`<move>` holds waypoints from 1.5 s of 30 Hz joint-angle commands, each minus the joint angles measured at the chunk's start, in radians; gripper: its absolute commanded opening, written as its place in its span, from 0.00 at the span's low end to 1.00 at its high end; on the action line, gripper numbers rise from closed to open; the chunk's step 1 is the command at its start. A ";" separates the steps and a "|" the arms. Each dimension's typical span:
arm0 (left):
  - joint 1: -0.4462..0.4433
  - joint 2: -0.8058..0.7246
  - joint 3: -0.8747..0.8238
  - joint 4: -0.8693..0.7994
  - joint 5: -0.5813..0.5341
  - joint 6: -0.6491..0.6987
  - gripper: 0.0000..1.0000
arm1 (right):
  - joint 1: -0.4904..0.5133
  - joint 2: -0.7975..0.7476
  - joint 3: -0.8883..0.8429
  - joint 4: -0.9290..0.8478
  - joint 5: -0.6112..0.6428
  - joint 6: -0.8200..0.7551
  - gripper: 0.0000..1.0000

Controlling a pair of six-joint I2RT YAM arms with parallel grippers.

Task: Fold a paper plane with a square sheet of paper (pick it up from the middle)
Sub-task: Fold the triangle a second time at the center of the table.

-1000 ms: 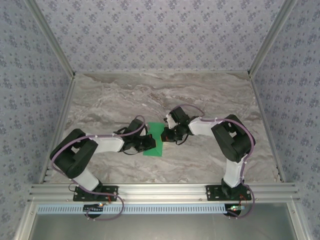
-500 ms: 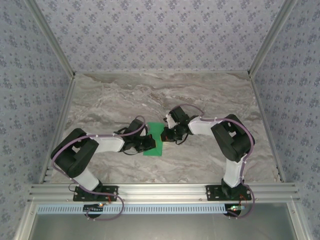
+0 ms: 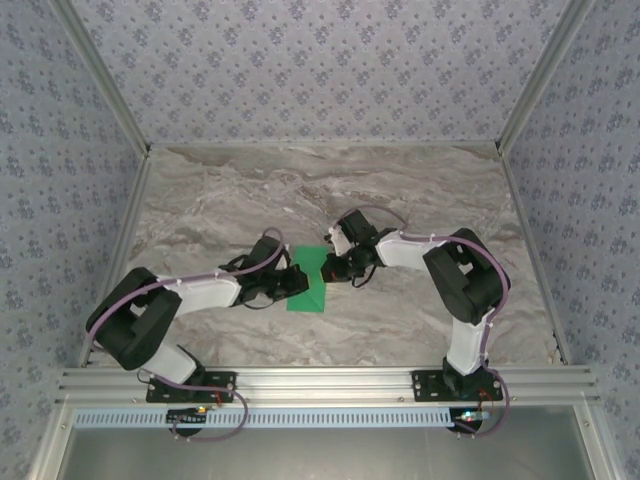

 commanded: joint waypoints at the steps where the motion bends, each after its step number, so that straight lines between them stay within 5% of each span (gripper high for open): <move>1: 0.005 -0.046 -0.037 -0.018 -0.017 -0.017 0.09 | 0.009 -0.009 0.041 -0.039 -0.026 -0.046 0.03; 45: 0.006 -0.004 -0.035 -0.230 0.025 0.055 0.04 | -0.005 0.117 0.138 -0.101 -0.004 -0.089 0.02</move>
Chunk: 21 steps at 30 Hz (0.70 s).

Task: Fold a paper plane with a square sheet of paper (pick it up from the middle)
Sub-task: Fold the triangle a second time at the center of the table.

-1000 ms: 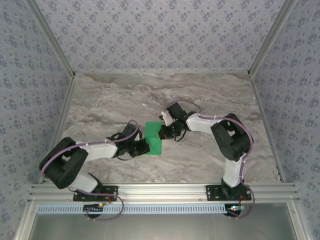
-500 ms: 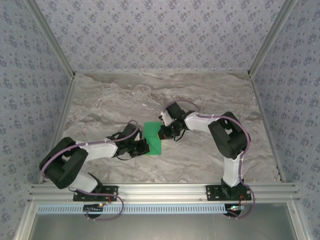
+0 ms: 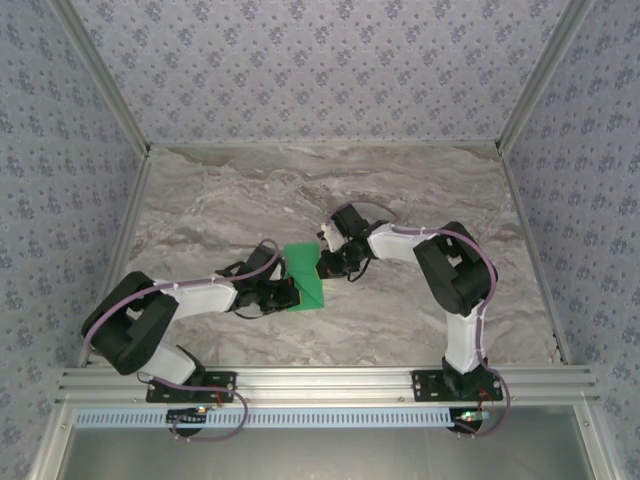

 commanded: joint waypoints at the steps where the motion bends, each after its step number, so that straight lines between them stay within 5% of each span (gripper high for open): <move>1: 0.005 0.016 0.010 -0.101 -0.005 0.034 0.04 | -0.006 0.032 0.028 -0.034 0.007 -0.018 0.02; 10: 0.040 -0.109 0.027 0.063 -0.002 -0.014 0.09 | -0.006 0.058 0.027 -0.050 0.031 -0.019 0.02; 21: 0.061 0.028 0.047 0.242 -0.060 -0.094 0.06 | -0.006 0.071 0.027 -0.052 0.036 -0.022 0.02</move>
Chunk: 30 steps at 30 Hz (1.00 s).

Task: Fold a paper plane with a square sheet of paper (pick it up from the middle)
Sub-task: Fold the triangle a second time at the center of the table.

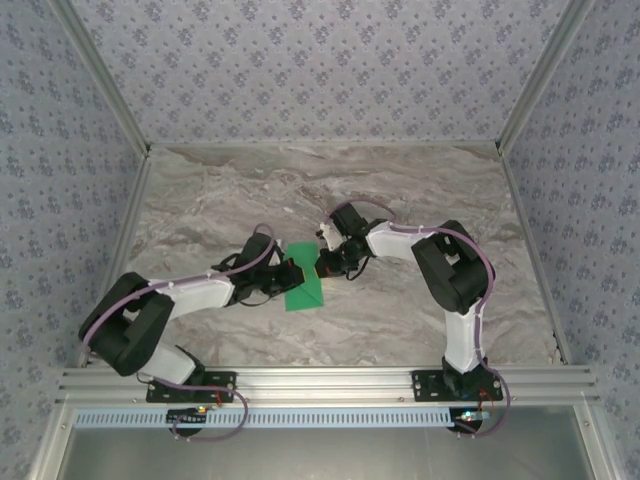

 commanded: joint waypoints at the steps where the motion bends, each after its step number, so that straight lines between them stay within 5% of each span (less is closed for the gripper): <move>1: 0.014 0.037 0.011 0.082 -0.039 -0.036 0.06 | -0.005 0.052 0.004 -0.041 0.041 -0.021 0.02; 23: 0.015 0.111 -0.074 0.043 -0.133 -0.119 0.04 | -0.008 0.070 0.018 -0.058 0.051 -0.025 0.02; 30: 0.015 0.135 -0.079 -0.009 -0.141 -0.124 0.03 | -0.015 -0.067 0.001 -0.058 0.073 0.027 0.22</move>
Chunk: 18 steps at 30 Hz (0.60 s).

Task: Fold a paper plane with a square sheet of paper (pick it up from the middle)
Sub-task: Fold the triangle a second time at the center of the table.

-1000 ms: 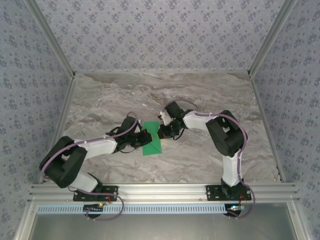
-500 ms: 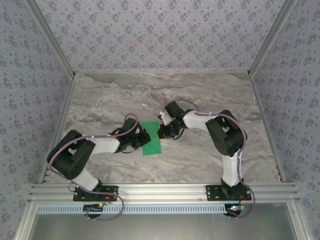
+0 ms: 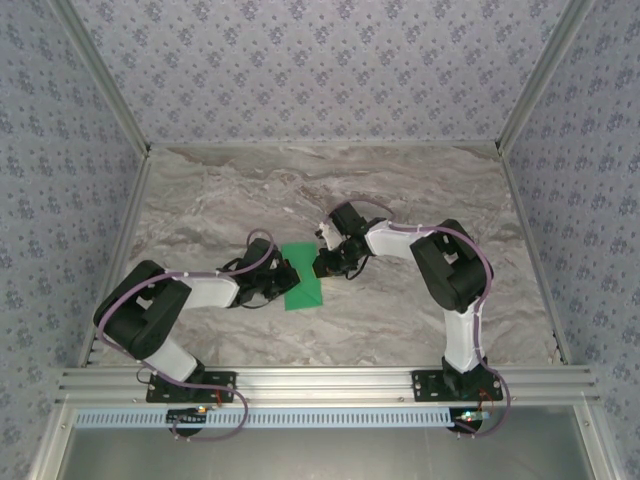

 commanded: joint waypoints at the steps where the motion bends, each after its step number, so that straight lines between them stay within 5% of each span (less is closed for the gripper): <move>1: 0.003 0.045 -0.037 -0.114 -0.048 -0.008 0.03 | -0.014 -0.110 -0.031 -0.045 0.095 0.032 0.24; 5: 0.004 0.055 -0.042 -0.132 -0.059 -0.014 0.03 | 0.020 -0.226 -0.108 -0.049 0.197 0.063 0.26; 8: 0.004 0.064 -0.047 -0.122 -0.055 -0.017 0.02 | 0.088 -0.252 -0.146 -0.047 0.230 0.093 0.17; 13: 0.003 0.060 -0.048 -0.129 -0.059 -0.015 0.02 | 0.189 -0.205 -0.133 -0.015 0.237 0.143 0.01; 18: 0.004 0.050 -0.053 -0.143 -0.066 -0.012 0.01 | 0.206 -0.137 -0.098 0.002 0.230 0.157 0.00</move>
